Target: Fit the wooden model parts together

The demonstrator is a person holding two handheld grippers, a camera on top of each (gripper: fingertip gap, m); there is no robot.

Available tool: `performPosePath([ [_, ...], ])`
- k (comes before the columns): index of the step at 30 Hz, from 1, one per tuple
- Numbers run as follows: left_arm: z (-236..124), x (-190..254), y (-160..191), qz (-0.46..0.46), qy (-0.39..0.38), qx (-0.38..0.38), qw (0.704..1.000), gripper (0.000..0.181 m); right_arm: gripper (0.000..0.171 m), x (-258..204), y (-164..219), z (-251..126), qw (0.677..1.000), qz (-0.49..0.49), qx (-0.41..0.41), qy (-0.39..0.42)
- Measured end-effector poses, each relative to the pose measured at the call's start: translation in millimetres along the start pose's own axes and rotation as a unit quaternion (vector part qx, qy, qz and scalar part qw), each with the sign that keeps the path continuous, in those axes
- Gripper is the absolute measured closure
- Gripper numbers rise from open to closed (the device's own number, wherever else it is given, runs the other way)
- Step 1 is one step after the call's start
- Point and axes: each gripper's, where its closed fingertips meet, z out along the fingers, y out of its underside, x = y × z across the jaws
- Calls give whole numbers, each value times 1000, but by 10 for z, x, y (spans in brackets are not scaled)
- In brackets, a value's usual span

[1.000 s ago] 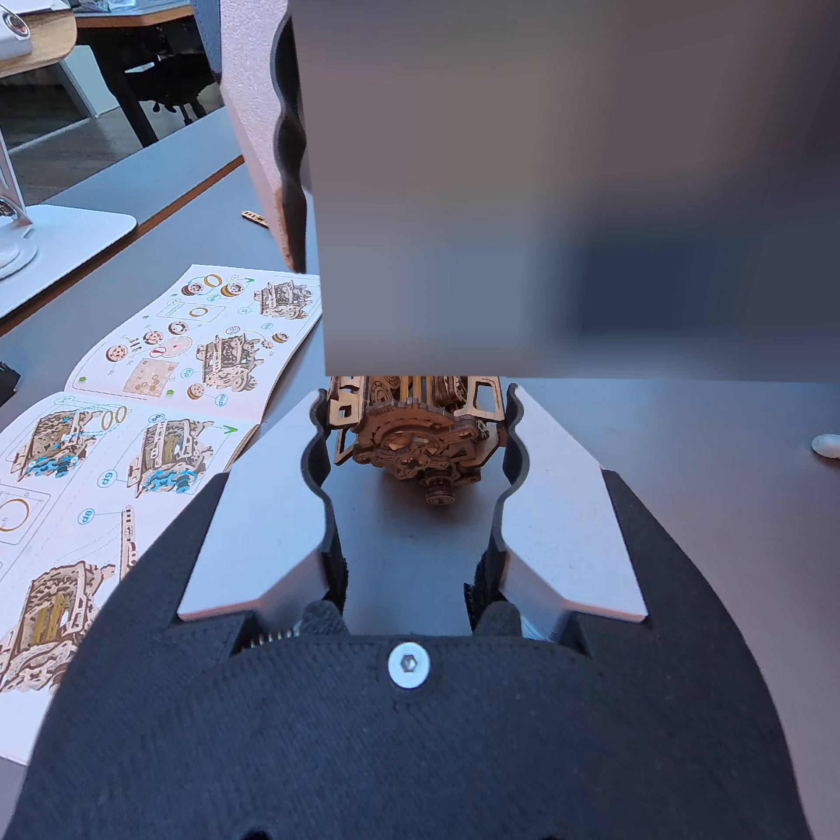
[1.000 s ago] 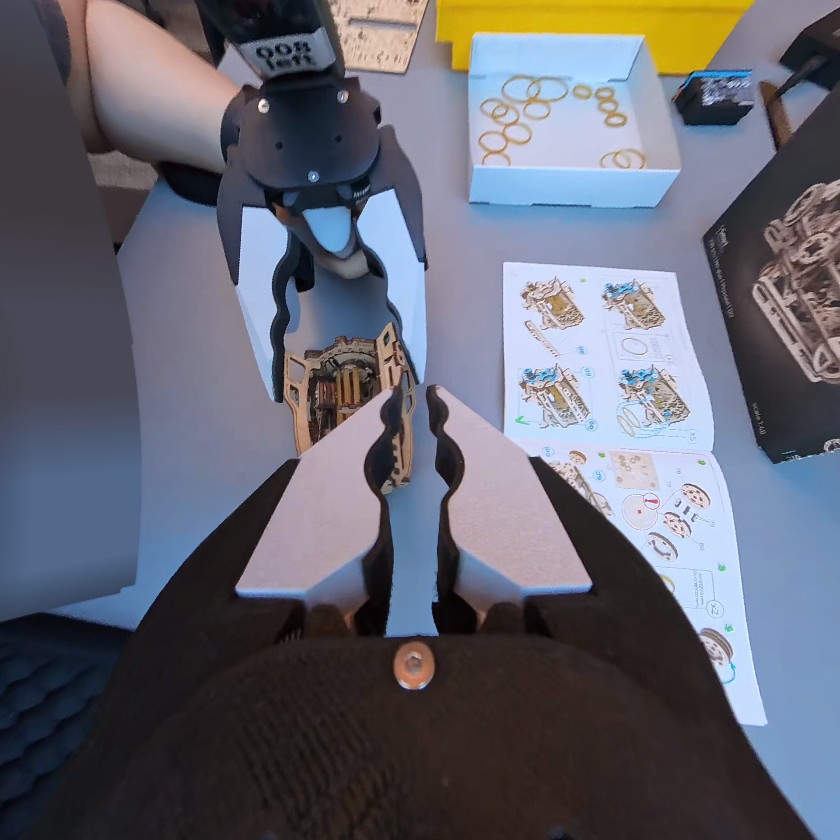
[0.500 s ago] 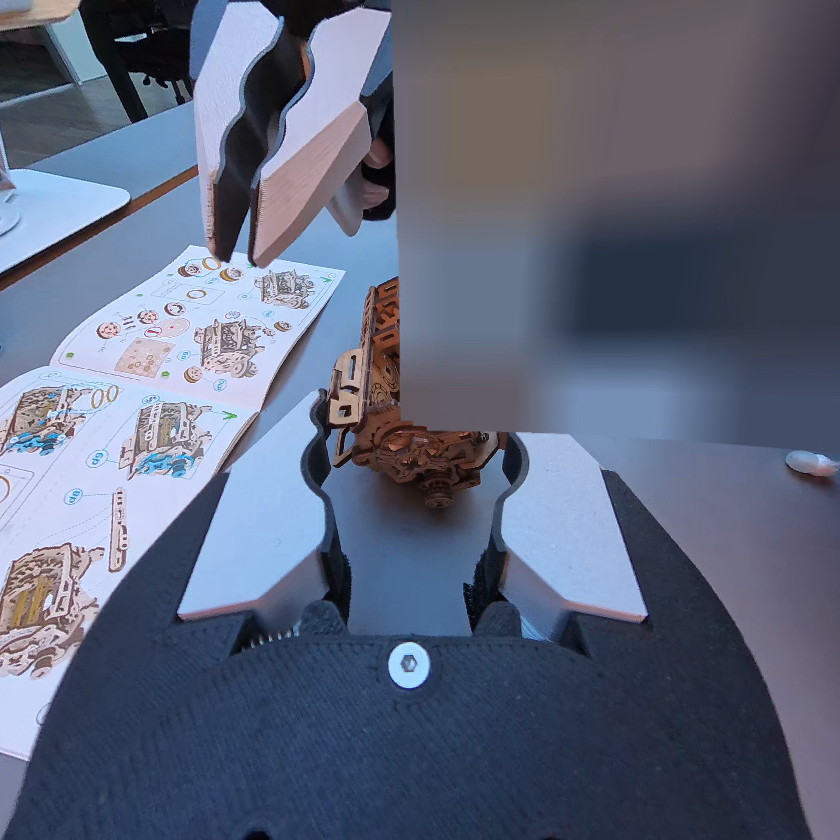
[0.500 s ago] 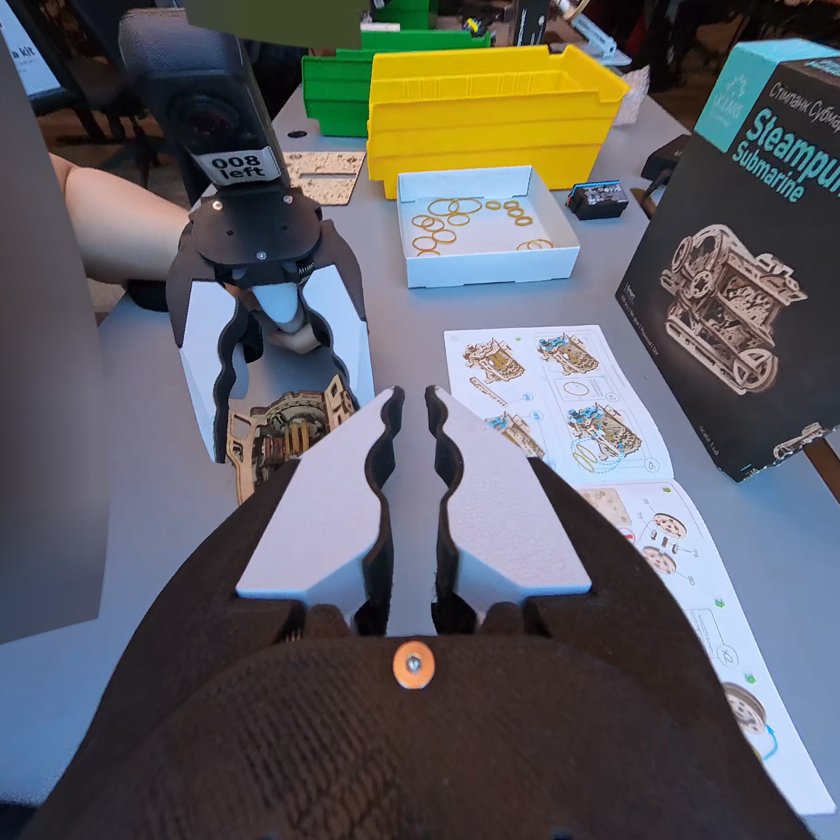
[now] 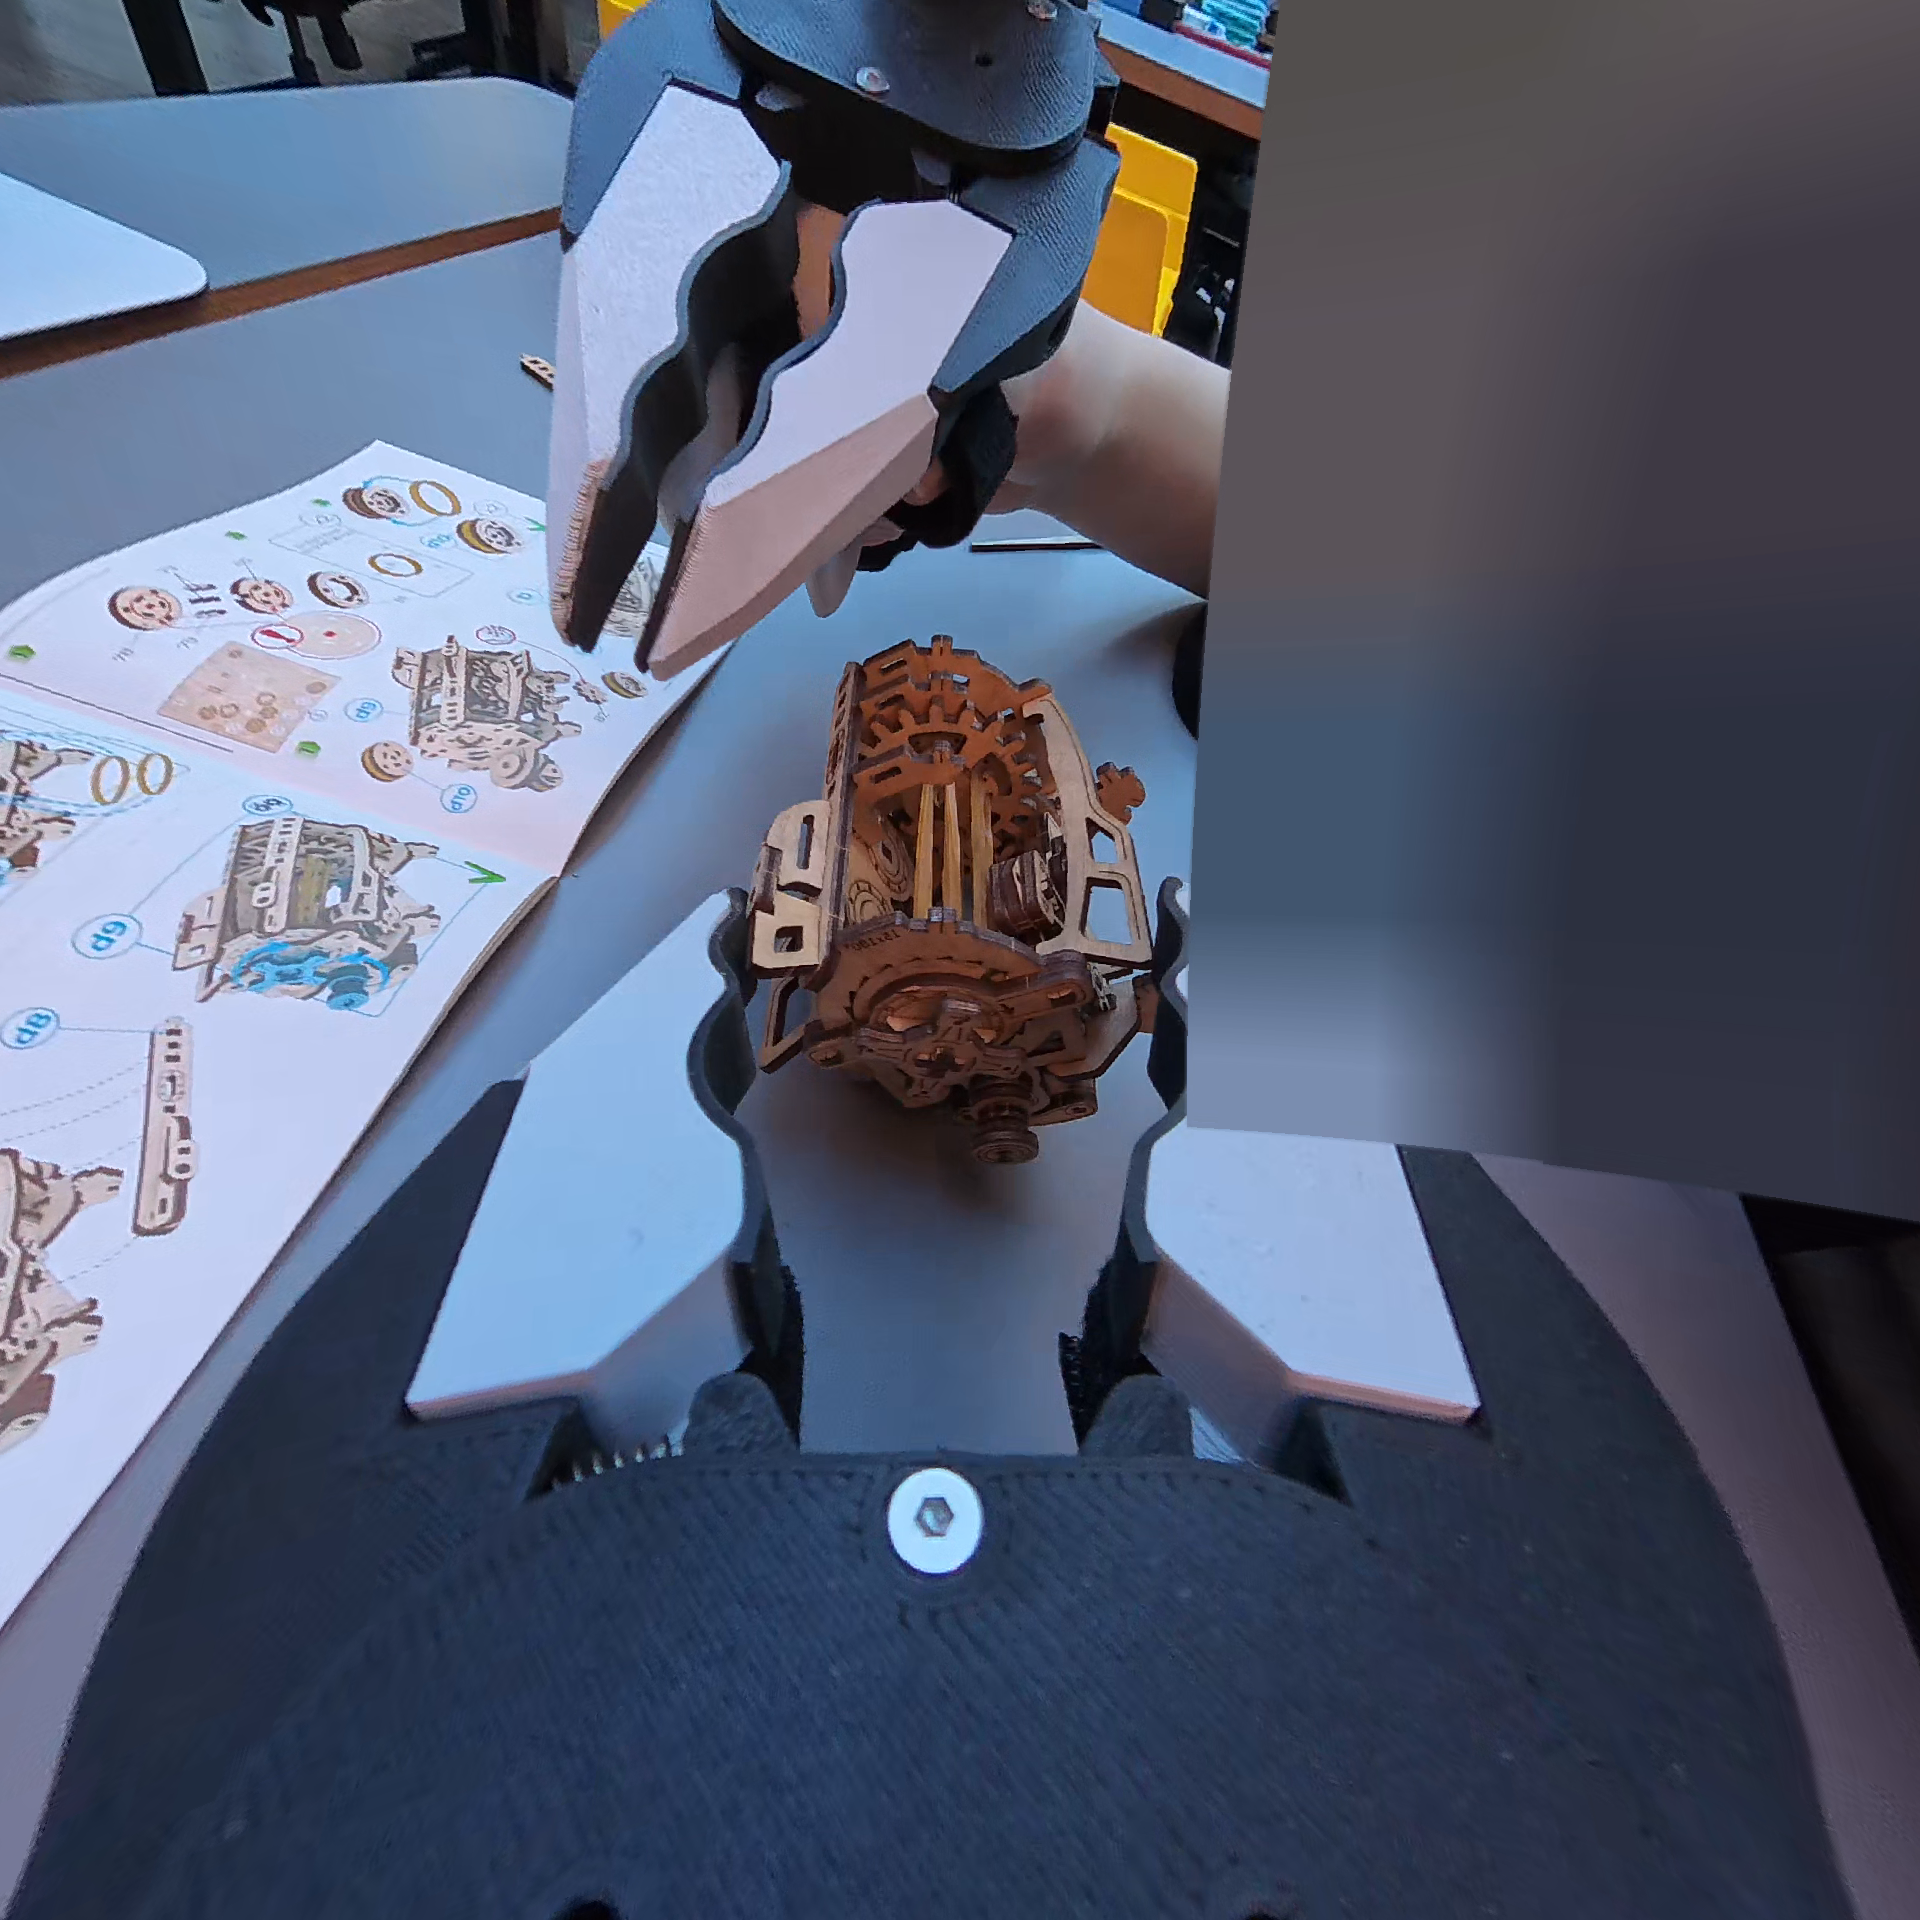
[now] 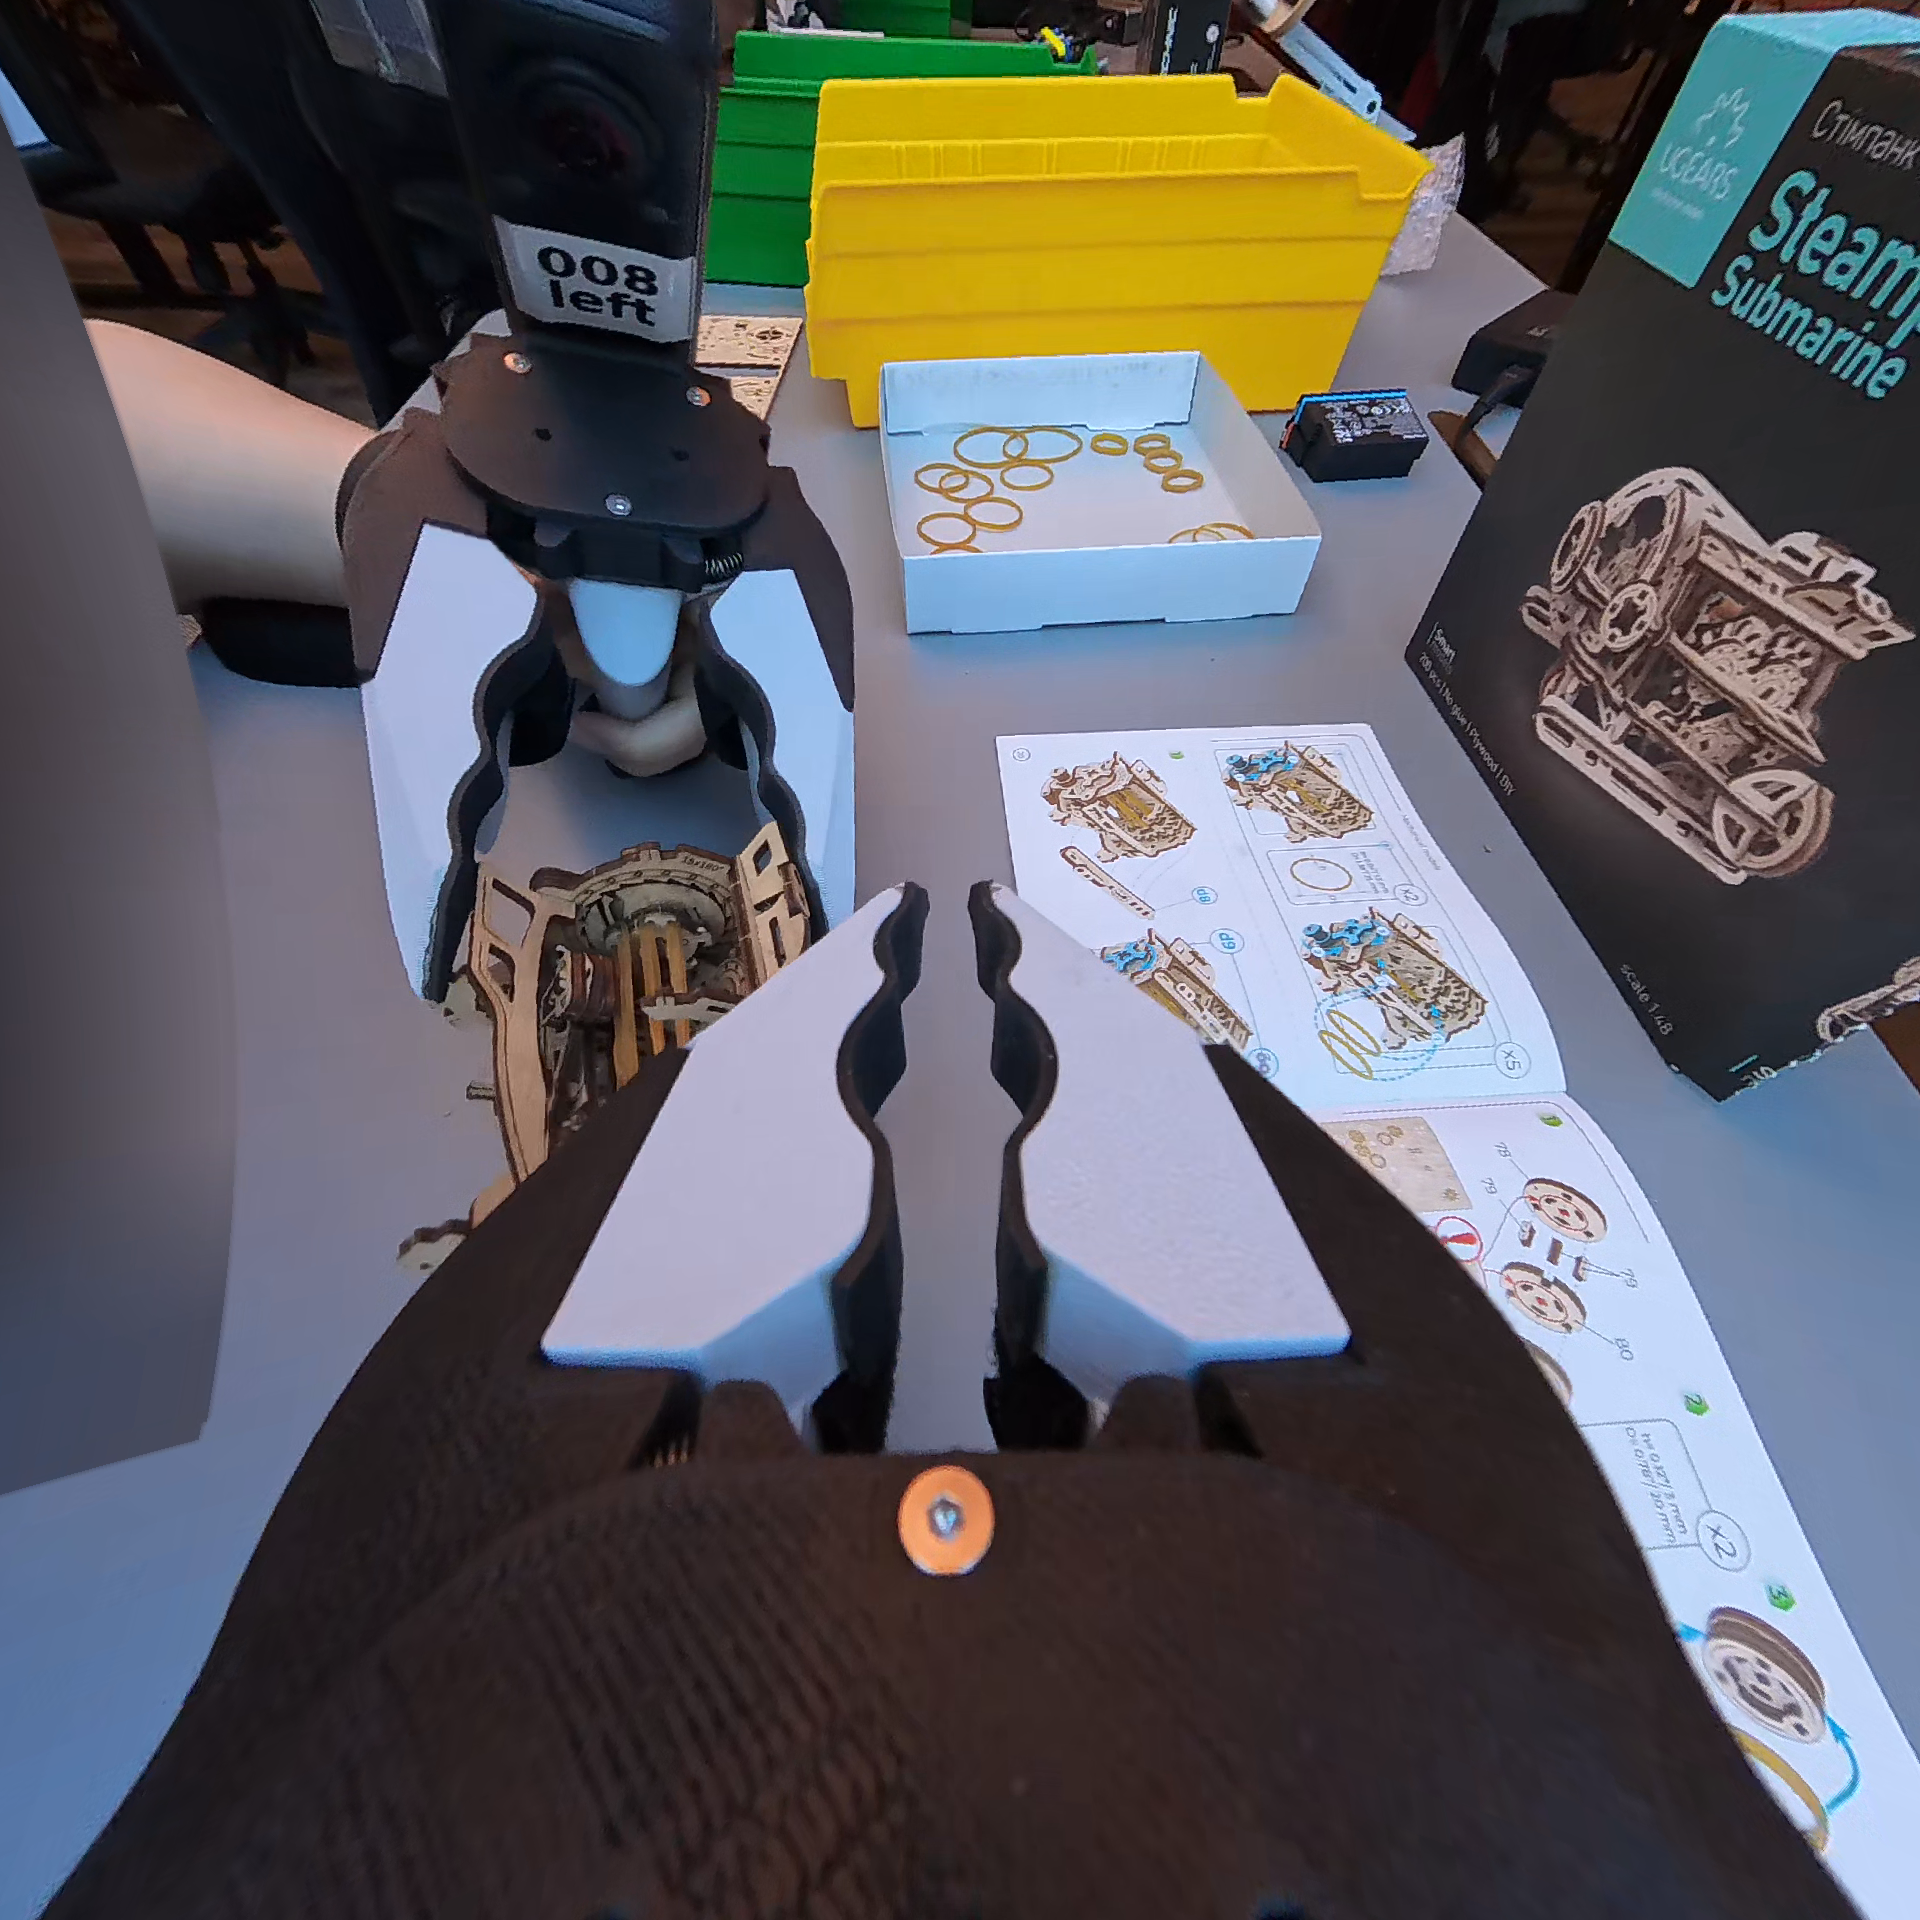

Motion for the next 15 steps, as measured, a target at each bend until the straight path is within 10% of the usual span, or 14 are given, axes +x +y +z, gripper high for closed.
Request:
performPosePath([
  [15,-20,8,9,-23,17,0,1000,106,163,-8,75,55,1000,-1,-12,0],
])
